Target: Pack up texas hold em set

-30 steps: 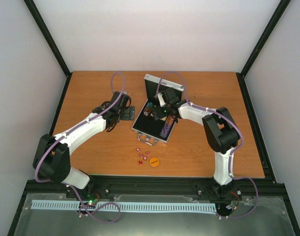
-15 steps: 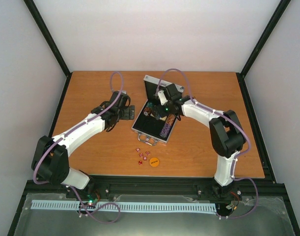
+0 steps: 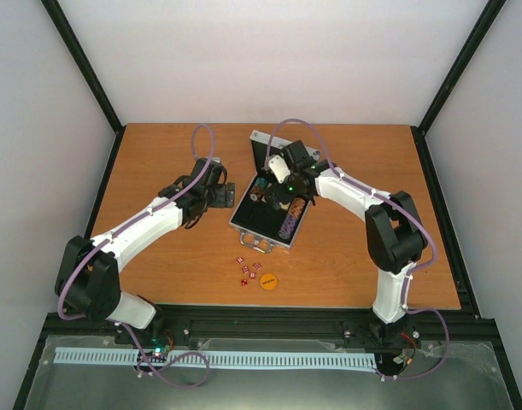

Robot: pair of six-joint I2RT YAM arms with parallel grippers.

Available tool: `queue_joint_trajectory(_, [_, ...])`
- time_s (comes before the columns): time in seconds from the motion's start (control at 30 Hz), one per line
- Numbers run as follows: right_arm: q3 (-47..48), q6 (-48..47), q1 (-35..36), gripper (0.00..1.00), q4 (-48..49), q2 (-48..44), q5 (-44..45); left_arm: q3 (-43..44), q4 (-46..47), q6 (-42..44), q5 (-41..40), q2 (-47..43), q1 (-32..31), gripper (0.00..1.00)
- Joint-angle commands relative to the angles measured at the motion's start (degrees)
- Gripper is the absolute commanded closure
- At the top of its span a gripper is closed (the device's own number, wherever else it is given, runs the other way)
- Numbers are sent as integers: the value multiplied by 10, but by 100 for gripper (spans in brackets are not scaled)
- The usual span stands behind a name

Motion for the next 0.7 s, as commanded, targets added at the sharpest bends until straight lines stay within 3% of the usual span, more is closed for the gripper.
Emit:
queue_joint_trajectory(0.0, [24,-52,3,0,-22,30,-18,5,15,6,5,0,2,0])
queue_joint_trajectory(0.33, [34,-71,3,0,-23,84,-32,7,11,7,2,5,2,0])
queue_joint_trajectory(0.67, [-4,-49,4,0,32,102,95,9,8,8,-2,6,2,0])
